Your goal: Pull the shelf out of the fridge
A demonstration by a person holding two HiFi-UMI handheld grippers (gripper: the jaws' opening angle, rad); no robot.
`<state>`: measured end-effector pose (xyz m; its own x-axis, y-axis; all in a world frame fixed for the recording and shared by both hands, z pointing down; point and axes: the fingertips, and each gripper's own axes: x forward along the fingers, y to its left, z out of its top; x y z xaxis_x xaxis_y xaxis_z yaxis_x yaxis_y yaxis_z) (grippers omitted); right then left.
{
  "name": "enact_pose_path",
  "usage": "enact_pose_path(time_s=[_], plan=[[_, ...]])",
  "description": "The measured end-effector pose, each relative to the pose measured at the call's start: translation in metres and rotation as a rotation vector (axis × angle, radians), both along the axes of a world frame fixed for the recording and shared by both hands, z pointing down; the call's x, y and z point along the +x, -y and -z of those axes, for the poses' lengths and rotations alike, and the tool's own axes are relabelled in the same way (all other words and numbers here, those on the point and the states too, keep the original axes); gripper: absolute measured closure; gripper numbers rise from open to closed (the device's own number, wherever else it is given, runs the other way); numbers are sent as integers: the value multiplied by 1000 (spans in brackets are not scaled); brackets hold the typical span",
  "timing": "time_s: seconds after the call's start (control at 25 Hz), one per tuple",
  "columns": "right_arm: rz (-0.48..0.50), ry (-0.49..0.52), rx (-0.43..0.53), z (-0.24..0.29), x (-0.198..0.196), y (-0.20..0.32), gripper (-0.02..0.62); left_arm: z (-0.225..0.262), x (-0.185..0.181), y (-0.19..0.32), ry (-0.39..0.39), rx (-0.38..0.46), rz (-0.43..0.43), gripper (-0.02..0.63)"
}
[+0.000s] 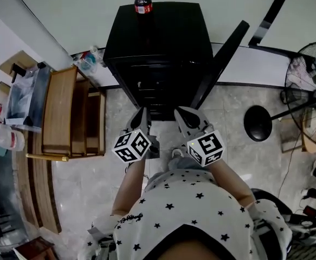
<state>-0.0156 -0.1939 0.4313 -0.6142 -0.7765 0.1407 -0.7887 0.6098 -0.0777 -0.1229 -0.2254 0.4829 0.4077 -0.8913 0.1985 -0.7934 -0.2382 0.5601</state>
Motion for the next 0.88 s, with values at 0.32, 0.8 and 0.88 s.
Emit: enact_pose_path(time_s=[0.32,0.8,0.88], plan=[[31,-1,-8,-6,24,32,601,-25,18,63,-349,-72,83,594],[35,35,-53,-22,52,62,601,-46,47,151,-679,-62,128,550],[33,39,-62,-25,54,65,601,-48,48,163,-700,-49,127,503]])
